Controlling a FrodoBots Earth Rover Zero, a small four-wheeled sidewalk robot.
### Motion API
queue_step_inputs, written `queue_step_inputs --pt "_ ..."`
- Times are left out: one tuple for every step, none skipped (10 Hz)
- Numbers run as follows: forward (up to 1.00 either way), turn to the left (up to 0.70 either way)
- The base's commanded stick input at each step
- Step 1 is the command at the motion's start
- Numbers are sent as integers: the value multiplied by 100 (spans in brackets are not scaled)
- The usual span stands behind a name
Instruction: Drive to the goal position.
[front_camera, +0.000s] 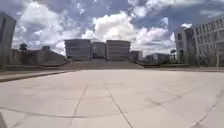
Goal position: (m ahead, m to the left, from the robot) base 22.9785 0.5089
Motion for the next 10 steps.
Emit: queue_step_inputs --pt "70 0" --pt "70 0" --pt "70 0" --pt "70 0" --pt "70 0" --pt "70 0" --pt "70 0" --pt "70 0" --pt "70 0" --pt "70 0"
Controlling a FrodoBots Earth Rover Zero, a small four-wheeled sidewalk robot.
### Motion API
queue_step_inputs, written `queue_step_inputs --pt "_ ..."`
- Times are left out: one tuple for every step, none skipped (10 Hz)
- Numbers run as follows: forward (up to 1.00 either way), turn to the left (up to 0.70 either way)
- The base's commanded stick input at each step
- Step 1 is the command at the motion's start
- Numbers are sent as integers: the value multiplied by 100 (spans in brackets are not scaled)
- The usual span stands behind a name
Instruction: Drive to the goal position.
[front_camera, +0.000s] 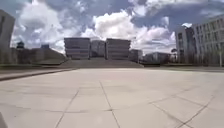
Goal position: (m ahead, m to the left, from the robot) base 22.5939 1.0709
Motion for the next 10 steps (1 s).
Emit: queue_step_inputs --pt "70 0" --pt "70 0" --pt "70 0" --pt "70 0" --pt "70 0" --pt "70 0" --pt "70 5" --pt "70 15" --pt "70 34" --pt "70 17"
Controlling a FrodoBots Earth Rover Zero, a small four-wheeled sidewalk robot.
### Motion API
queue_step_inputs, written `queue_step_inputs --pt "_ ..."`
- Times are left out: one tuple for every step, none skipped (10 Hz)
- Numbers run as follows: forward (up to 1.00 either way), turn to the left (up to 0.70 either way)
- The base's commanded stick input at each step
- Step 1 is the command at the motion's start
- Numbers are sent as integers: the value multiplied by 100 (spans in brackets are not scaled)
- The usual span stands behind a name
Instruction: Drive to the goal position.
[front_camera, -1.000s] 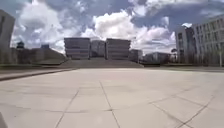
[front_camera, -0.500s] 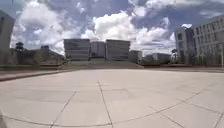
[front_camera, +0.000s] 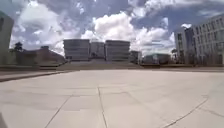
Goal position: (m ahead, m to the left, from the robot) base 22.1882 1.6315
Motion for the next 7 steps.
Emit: queue_step_inputs --pt "70 0" --pt "70 0" --pt "70 0" --pt "70 0" --pt "70 0" --pt "70 0" --pt "70 0"
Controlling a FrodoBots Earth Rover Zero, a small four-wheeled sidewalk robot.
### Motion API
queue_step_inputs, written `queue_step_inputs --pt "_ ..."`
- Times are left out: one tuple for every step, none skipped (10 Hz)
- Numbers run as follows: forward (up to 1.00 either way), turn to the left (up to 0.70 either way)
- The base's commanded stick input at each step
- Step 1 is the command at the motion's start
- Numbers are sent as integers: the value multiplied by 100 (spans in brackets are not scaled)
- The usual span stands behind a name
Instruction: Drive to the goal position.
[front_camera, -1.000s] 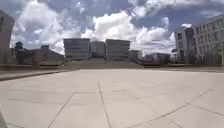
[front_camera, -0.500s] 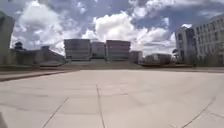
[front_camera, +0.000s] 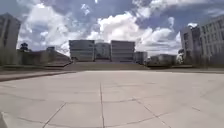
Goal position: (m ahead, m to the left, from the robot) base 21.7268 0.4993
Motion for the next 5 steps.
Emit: queue_step_inputs --pt "70 3" --pt "70 9" --pt "70 10" --pt "70 11" --pt "70 3"
